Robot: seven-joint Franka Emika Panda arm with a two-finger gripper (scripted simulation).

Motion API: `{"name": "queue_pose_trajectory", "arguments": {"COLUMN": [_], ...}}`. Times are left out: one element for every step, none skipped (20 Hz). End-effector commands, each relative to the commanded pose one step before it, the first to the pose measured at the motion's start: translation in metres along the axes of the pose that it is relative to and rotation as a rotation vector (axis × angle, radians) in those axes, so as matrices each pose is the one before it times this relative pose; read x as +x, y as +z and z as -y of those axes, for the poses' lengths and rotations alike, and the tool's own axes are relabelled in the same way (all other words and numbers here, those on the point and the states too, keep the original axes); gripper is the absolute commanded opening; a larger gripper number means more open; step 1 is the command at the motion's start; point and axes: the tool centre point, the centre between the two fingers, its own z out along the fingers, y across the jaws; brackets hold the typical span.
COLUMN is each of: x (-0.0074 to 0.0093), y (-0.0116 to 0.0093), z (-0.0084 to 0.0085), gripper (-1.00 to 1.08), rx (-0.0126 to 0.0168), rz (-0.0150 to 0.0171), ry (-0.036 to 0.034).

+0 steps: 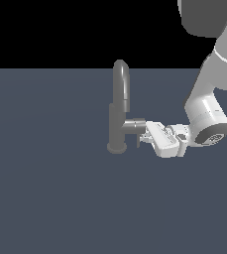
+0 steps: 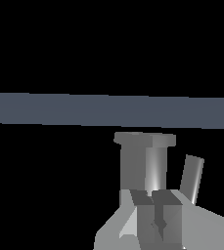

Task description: Turn on the faucet by rotating a designated handle.

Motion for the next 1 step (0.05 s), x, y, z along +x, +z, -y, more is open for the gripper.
{"name": "queue_pose_trajectory", "arguments": {"x": [0.01370], "y": [0.01260], "z": [-0.00158], "gripper": [-1.00], "rx": [-0.01132], "rz": [0.01110], "ry": [0.02143]}}
